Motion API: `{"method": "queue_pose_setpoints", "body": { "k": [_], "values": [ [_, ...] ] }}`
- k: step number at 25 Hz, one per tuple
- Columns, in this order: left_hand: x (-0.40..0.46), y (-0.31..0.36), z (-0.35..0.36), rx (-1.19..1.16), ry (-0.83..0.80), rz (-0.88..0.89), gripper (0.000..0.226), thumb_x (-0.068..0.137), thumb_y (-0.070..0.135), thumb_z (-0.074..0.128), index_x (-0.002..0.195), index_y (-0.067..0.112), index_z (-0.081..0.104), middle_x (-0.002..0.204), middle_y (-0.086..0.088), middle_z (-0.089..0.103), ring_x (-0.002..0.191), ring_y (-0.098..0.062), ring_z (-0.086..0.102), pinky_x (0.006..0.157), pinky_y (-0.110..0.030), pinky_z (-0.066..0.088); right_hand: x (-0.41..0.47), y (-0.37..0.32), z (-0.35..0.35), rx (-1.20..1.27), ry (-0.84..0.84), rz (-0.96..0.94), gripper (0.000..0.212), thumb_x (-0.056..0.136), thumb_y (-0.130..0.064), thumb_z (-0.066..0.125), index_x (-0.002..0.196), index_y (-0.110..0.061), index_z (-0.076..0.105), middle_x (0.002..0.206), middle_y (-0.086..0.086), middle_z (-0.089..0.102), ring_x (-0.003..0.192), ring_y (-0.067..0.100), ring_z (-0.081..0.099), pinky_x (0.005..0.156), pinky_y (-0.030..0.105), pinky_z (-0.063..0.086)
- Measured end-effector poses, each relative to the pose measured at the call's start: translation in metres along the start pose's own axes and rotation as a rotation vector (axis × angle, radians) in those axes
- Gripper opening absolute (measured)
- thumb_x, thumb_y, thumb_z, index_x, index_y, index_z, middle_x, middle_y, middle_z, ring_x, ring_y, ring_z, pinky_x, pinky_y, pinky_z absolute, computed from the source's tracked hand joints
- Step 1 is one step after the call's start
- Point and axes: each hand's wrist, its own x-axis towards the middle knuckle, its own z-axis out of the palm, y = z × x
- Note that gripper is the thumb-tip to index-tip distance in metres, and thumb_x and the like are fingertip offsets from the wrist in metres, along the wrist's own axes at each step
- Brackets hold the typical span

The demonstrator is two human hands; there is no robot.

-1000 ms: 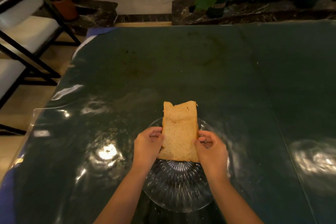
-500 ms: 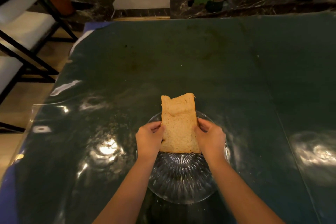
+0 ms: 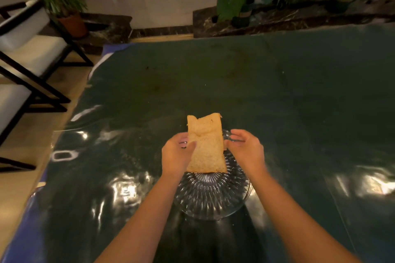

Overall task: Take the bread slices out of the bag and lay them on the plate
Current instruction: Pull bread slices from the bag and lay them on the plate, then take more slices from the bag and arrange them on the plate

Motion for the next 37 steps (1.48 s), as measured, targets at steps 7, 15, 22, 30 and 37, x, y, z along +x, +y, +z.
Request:
{"method": "queue_pose_setpoints", "body": {
  "k": [7, 15, 22, 30, 37],
  "values": [
    [-0.062, 0.1, -0.015, 0.125, -0.193, 0.279, 0.043, 0.075, 0.034, 0.073, 0.115, 0.026, 0.058, 0.088, 0.013, 0.063, 0.08, -0.002, 0.06, 0.069, -0.017, 0.047, -0.046, -0.052, -0.102, 0.076, 0.062, -0.183, 0.041, 0.072, -0.02, 0.073, 0.11, -0.022, 0.061, 0.086, -0.005, 0.066, 0.069, -0.001, 0.059, 0.071, 0.014, 0.045],
    [-0.191, 0.222, 0.037, 0.244, -0.233, 0.621, 0.037, 0.074, 0.041, 0.07, 0.107, 0.023, 0.062, 0.093, 0.009, 0.065, 0.086, -0.008, 0.062, 0.08, -0.028, 0.052, -0.122, -0.051, -0.287, 0.03, 0.208, -0.372, 0.043, 0.074, -0.019, 0.072, 0.115, -0.023, 0.058, 0.092, -0.005, 0.064, 0.076, 0.004, 0.061, 0.07, 0.012, 0.043],
    [-0.338, 0.279, 0.15, 0.282, -0.26, 0.76, 0.04, 0.074, 0.049, 0.066, 0.109, 0.031, 0.058, 0.094, 0.017, 0.061, 0.087, -0.001, 0.059, 0.076, -0.025, 0.051, -0.199, 0.033, -0.45, -0.031, 0.265, -0.429, 0.041, 0.072, -0.016, 0.073, 0.111, -0.021, 0.061, 0.095, 0.0, 0.065, 0.079, 0.011, 0.061, 0.077, 0.023, 0.048],
    [-0.397, 0.338, 0.247, 0.304, -0.302, 0.797, 0.04, 0.078, 0.042, 0.066, 0.115, 0.029, 0.056, 0.105, 0.009, 0.065, 0.091, -0.004, 0.06, 0.078, -0.027, 0.052, -0.2, 0.082, -0.573, -0.075, 0.309, -0.42, 0.036, 0.077, -0.024, 0.069, 0.111, -0.027, 0.059, 0.103, -0.007, 0.064, 0.091, 0.008, 0.06, 0.074, 0.015, 0.044],
    [-0.372, 0.373, 0.332, 0.276, -0.335, 0.757, 0.037, 0.078, 0.039, 0.067, 0.113, 0.03, 0.057, 0.107, 0.009, 0.064, 0.091, -0.003, 0.058, 0.077, -0.027, 0.052, -0.142, 0.107, -0.638, -0.064, 0.281, -0.363, 0.04, 0.077, -0.02, 0.07, 0.114, -0.028, 0.057, 0.104, -0.006, 0.062, 0.092, 0.008, 0.06, 0.081, 0.022, 0.05]
  ]
}}
